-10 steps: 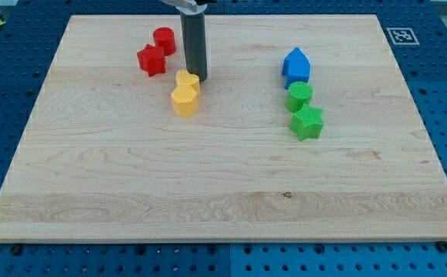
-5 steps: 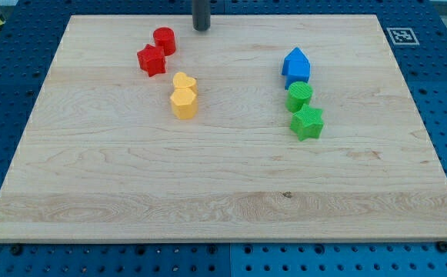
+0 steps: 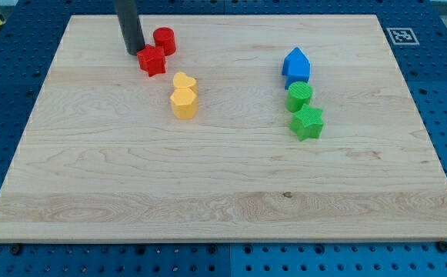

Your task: Move the red star to the top of the yellow heart

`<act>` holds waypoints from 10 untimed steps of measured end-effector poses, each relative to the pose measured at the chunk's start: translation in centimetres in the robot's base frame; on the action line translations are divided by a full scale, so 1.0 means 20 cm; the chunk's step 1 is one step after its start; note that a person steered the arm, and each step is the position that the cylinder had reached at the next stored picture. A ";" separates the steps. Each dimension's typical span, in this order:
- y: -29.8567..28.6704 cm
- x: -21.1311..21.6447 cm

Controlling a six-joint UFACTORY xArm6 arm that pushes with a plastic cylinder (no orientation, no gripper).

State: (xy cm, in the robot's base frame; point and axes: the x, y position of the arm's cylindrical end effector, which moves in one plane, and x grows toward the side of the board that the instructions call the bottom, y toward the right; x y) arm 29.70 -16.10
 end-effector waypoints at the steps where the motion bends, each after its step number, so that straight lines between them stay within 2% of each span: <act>1: -0.03 0.05; 3: 0.07 0.07; 7: 0.20 0.23; 10: 0.28 0.24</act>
